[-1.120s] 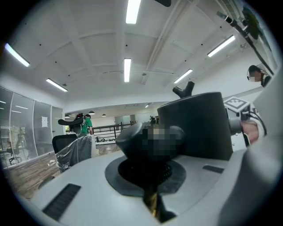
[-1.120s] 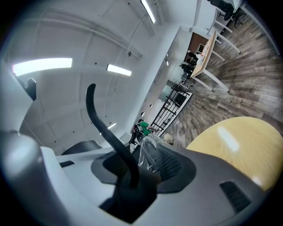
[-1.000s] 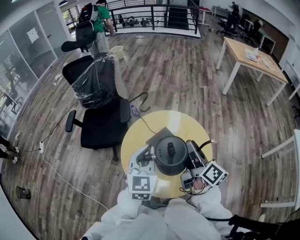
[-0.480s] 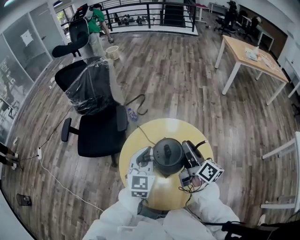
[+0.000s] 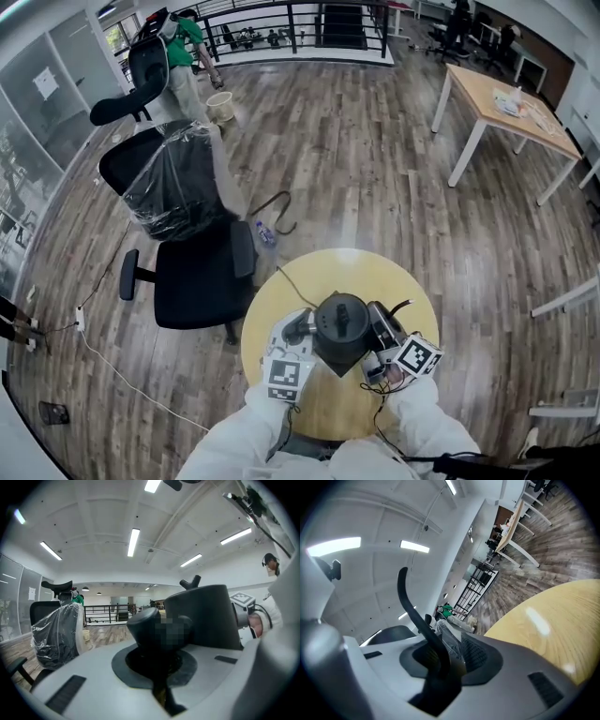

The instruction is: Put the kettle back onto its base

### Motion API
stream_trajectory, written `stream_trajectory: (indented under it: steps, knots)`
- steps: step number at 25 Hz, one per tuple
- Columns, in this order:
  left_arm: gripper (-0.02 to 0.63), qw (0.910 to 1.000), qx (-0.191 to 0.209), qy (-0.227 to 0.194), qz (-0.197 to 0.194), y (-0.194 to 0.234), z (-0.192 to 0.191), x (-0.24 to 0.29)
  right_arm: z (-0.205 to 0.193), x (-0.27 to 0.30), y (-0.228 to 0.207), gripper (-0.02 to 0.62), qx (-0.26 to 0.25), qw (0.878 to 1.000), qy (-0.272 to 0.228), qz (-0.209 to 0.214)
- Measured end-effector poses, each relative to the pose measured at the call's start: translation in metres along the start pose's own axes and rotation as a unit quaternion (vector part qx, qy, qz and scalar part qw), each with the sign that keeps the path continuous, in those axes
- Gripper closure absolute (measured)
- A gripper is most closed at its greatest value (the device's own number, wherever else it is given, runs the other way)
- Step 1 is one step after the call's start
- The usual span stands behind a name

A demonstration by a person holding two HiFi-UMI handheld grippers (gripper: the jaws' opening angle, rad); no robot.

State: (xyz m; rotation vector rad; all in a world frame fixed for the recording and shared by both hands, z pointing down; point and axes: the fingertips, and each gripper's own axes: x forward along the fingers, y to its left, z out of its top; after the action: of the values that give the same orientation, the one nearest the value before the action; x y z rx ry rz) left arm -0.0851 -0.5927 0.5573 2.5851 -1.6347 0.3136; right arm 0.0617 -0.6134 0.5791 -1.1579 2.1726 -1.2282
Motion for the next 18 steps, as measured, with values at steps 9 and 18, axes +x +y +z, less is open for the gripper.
stream_trajectory:
  steps: [9, 18]
  knots:
    - [0.607, 0.9995, 0.023, -0.023, -0.006, 0.003, -0.039, 0.025, -0.017, 0.022, -0.028, 0.584, -0.074, 0.997, 0.033, 0.017]
    - [0.607, 0.9998, 0.011, -0.016, 0.005, 0.016, -0.072, 0.045, -0.027, 0.043, -0.057, 0.584, -0.090, 0.995, 0.033, -0.003]
